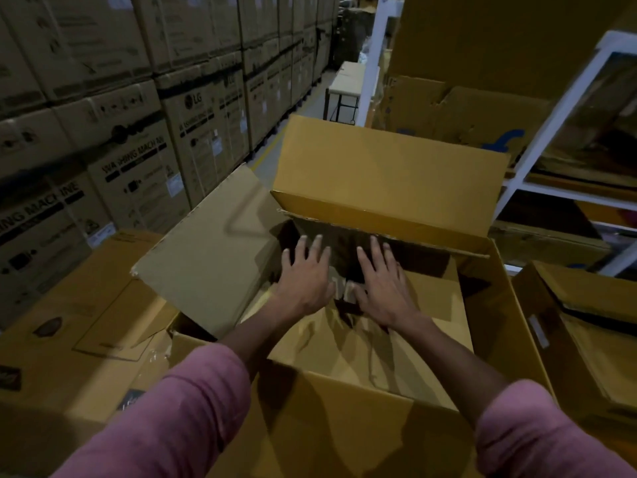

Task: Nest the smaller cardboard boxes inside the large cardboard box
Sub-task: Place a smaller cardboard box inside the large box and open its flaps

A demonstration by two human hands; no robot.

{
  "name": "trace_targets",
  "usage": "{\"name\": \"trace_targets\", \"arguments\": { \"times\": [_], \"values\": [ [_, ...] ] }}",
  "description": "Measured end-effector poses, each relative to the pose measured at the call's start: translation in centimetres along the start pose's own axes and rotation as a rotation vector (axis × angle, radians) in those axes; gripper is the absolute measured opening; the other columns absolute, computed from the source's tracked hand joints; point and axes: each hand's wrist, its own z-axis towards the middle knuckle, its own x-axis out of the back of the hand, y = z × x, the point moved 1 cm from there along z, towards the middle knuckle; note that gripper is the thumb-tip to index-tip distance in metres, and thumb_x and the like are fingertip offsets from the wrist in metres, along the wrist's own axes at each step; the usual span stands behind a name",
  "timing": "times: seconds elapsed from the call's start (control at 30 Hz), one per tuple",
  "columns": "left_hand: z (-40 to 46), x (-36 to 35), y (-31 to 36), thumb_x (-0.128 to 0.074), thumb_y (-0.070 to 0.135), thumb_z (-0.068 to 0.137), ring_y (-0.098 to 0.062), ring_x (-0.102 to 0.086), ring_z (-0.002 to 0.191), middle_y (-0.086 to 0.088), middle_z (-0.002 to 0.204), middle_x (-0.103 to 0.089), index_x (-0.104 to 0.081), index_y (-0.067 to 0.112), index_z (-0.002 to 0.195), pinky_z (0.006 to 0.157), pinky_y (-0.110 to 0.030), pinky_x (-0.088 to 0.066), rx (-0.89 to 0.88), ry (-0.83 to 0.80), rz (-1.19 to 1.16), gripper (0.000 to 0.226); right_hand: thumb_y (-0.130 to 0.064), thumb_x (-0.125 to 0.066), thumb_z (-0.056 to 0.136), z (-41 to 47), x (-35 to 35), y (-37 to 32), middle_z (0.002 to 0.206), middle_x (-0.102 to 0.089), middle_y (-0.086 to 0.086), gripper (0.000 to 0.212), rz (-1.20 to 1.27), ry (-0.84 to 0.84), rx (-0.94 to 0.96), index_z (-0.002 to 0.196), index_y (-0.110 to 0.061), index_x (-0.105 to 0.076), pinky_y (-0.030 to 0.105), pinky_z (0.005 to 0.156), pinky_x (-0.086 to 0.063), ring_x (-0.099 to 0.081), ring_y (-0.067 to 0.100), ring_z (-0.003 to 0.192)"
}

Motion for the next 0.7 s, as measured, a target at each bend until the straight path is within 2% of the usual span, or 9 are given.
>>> {"name": "trace_targets", "arguments": {
  "times": [0.1,0.27,0.47,0.57,0.7],
  "values": [
    [3.0,1.1,1.9,-0.048,0.049,0.100,-0.036,0.014,0.154,-0.007,0.170,0.012,-0.006,0.016,0.162,0.122,-0.062,-0.010,-0.066,0.038,-0.008,0.082,-0.046,-0.047,0.103,1.5,1.8,1.3,0.169,0.021,0.003,0.079,-0.019,0.022,-0.014,0.164,-0.025,-0.001,0.057,0.125,-0.006,0.017,0.030,0.156],
    [7.4,2.0,4.0,-0.047,0.056,0.099,-0.035,0.018,0.154,-0.005,0.169,0.016,-0.002,0.017,0.162,0.122,-0.064,-0.007,-0.109,-0.001,0.002,0.087,-0.048,-0.047,0.103,4.1,3.9,3.7,0.170,0.018,0.002,0.079,-0.039,0.031,-0.043,0.164,-0.024,-0.001,0.059,0.124,-0.004,0.017,0.031,0.156],
    [11.6,1.7,4.9,-0.042,0.057,0.100,-0.038,0.019,0.153,-0.005,0.169,0.019,0.005,0.016,0.162,0.120,-0.066,-0.004,-0.062,-0.075,0.034,0.088,-0.049,-0.043,0.104,7.2,3.9,7.2,0.171,0.015,0.001,0.078,0.025,-0.039,-0.088,0.164,-0.023,-0.001,0.061,0.123,-0.002,0.017,0.033,0.156],
    [13.5,1.6,5.0,-0.045,0.054,0.100,-0.037,0.023,0.152,-0.003,0.168,0.023,0.009,0.017,0.162,0.120,-0.066,-0.001,-0.039,-0.106,0.013,0.090,-0.051,-0.040,0.104,8.6,3.0,9.4,0.171,0.017,0.002,0.078,0.042,-0.077,-0.141,0.164,-0.022,0.000,0.061,0.122,0.003,0.020,0.034,0.155],
    [15.7,0.9,4.9,-0.050,0.057,0.098,-0.035,0.030,0.149,-0.001,0.163,0.034,0.014,0.020,0.161,0.120,-0.065,0.005,-0.030,-0.114,0.001,0.097,-0.052,-0.041,0.104,9.9,1.9,11.7,0.171,0.014,0.003,0.076,0.067,-0.080,-0.144,0.163,-0.020,-0.007,0.062,0.122,0.002,0.017,0.038,0.155]
  ]
}}
